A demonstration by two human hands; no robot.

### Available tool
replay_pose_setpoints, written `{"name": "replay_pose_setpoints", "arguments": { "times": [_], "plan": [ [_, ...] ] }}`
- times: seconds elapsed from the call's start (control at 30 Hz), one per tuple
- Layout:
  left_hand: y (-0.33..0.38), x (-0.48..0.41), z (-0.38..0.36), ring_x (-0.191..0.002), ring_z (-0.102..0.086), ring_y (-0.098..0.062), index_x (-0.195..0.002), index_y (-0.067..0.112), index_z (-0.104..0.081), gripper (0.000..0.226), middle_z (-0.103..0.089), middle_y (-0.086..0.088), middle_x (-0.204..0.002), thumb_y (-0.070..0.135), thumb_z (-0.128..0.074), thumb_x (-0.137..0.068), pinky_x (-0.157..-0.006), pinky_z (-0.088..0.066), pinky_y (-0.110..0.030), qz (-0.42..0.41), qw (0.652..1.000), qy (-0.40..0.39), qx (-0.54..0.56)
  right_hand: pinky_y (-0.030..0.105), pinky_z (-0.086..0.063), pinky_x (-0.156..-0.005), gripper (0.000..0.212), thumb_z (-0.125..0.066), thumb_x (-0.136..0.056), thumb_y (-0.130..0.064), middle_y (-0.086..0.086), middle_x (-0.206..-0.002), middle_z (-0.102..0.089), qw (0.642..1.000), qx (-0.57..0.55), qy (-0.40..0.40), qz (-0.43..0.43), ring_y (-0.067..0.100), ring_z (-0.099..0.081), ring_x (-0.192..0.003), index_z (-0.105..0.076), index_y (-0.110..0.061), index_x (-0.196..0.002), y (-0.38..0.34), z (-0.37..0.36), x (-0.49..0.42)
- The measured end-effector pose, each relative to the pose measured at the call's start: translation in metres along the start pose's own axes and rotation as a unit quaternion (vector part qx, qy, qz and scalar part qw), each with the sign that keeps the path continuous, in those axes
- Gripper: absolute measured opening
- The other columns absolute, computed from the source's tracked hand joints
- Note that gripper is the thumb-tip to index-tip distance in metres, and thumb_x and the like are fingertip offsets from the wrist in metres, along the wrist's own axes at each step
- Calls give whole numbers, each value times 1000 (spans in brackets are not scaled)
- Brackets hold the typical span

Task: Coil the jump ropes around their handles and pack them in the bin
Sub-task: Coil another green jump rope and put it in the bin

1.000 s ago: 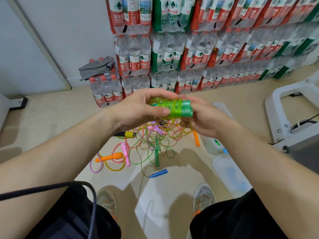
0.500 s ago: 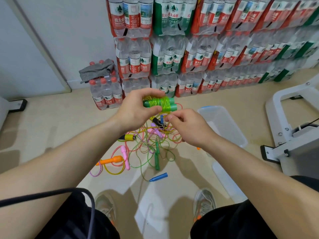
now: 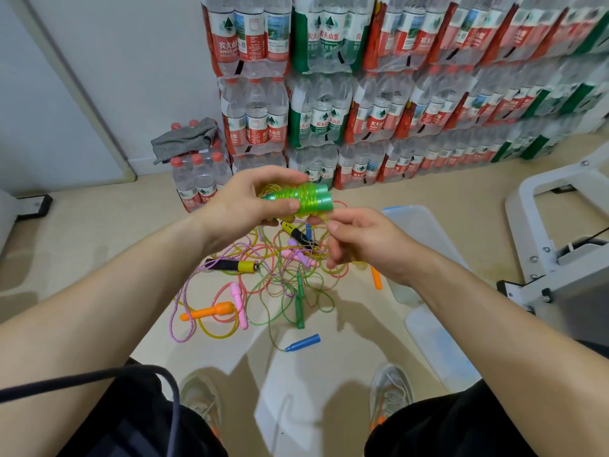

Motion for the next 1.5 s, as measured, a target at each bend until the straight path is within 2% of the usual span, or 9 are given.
{"name": "replay_pose_setpoints", "arguments": {
  "times": [0.1, 0.23, 0.37, 0.5, 0.63, 0.83, 0.97, 1.17, 1.5],
  "plan": [
    [4, 5, -3, -90, -67, -15, -125, 35, -68, 45, -69, 7, -122, 8, -73, -89, -76, -56, -32, 4, 997, -66, -27, 19, -55, -69, 23, -47, -101, 5, -4, -81, -71, 1000, 5, 6, 1, 7, -70, -69, -66, -2, -112, 4, 3, -1],
    [8, 10, -13, -81, -66, -8, -121, 34, -71, 43, -72, 9, -115, 6, -73, -88, -69, -57, -23, 6, 996, -89, -30, 25, -53, -68, 24, -47, -96, 13, 5, -80, -72, 1000, -5, -1, 1, 10, -66, -62, -65, 4, -110, 4, 1, -2],
    [10, 9, -11, -79, -65, -9, -115, 37, -74, 41, -73, 11, -107, 6, -73, -88, -66, -56, -27, 8, 997, -74, -17, 29, -20, -52, 42, -35, -88, 8, 1, -56, -33, 998, -61, 11, -31, 13, -23, -49, -64, -12, -109, 2, 1, -4],
    [7, 8, -12, -83, -66, -14, -116, 36, -74, 41, -71, 7, -109, 6, -72, -87, -67, -54, -30, 20, 996, -80, 15, 32, -7, -57, 29, -31, -92, -11, -8, -53, -22, 988, -127, 28, -87, 8, -14, -47, -60, -17, -95, 1, 8, -7],
    [5, 8, -13, -89, -66, -19, -120, 34, -73, 44, -71, -2, -116, 12, -77, -81, -70, -52, -31, 43, 991, -112, 59, 28, -17, -54, 36, -45, -104, -43, -10, -53, -23, 987, -115, 97, -53, 9, -18, -48, -49, -24, -74, 2, 16, -10],
    [0, 13, -23, -91, -69, -24, -126, 23, -70, 50, -71, -13, -119, 14, -75, -77, -68, -52, -30, 86, 974, -196, 74, 24, -32, -50, 26, -61, -99, -21, -14, -50, -44, 983, 17, 168, 68, 6, -34, -47, -66, -18, -74, -17, 25, -4],
    [1, 15, -30, -87, -70, -23, -122, 27, -70, 46, -74, -7, -110, 16, -77, -78, -61, -54, -26, 107, 966, -232, 34, 22, -36, -47, 27, -57, -102, -19, -5, -55, -43, 984, -33, 151, 91, 8, -37, -48, -61, -19, -75, -25, 19, -1],
    [12, 15, -25, -84, -71, -15, -112, 32, -72, 40, -73, 10, -101, 2, -73, -85, -65, -58, -29, 41, 978, -199, -34, 18, -43, -43, 12, -57, -100, -8, 3, -68, -67, 982, -95, 151, 65, 10, -63, -51, -67, -9, -92, -31, 25, 8],
    [3, 16, -34, -90, -69, -19, -113, 27, -71, 44, -71, 0, -116, 2, -69, -77, -69, -59, -31, 72, 961, -194, 182, 18, -59, -63, 11, -59, -89, 9, 11, -76, -73, 939, -294, 155, 92, 15, -73, -69, -61, -2, -91, -44, 25, 20]
  ]
}}
Point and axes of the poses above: each hand's wrist, its own x-axis away from the middle knuckle, its own z-axis out of the back of the hand, y = z × x, the point moved 4 cm from there along -x, towards the middle knuckle
